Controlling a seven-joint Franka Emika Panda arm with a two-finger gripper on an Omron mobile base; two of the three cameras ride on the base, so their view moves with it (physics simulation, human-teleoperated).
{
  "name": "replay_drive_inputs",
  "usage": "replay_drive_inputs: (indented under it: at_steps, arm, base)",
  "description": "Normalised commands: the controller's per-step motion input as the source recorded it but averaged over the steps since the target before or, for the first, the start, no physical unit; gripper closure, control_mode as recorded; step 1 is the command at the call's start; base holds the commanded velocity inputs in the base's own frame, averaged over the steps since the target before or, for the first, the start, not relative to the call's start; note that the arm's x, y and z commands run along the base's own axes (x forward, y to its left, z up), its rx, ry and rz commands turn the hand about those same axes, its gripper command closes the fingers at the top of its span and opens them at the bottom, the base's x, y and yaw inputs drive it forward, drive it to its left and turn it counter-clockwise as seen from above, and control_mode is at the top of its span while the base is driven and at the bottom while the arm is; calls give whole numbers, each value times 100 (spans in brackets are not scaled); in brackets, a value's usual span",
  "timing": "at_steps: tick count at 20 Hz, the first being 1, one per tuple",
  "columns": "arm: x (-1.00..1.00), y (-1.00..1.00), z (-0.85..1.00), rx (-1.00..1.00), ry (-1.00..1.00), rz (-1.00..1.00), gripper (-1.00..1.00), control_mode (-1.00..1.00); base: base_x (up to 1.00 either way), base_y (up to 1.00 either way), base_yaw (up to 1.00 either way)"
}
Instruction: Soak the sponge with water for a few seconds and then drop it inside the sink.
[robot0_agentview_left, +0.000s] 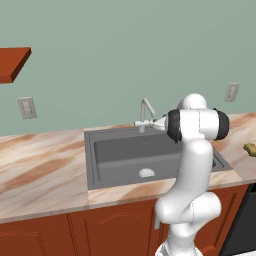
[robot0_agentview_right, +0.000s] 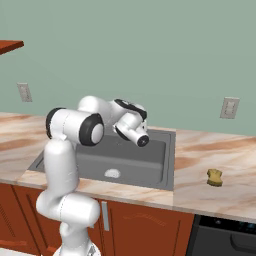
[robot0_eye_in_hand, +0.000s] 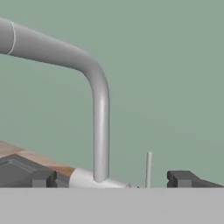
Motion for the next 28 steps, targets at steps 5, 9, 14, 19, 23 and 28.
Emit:
replay_drive_inputs:
  at_steps: [5, 9, 14, 19, 23, 28]
  arm:
    - [24, 0, -17, 3, 0, 0, -100, -100]
    - [33, 0, -7, 2, 0, 0, -100, -100]
    - [33, 0, -5, 3, 0, 0, -100, -100]
    - [29, 0, -14, 2, 0, 0, -100, -100]
    - [24, 0, -16, 2, 0, 0, -100, -100]
    - [27, 0, -12, 3, 0, 0, -100, -100]
  base:
    - [0, 0, 0]
    - [0, 0, 0]
    - [0, 0, 0]
    - [0, 0, 0]
    - [0, 0, 0]
    - [0, 0, 0]
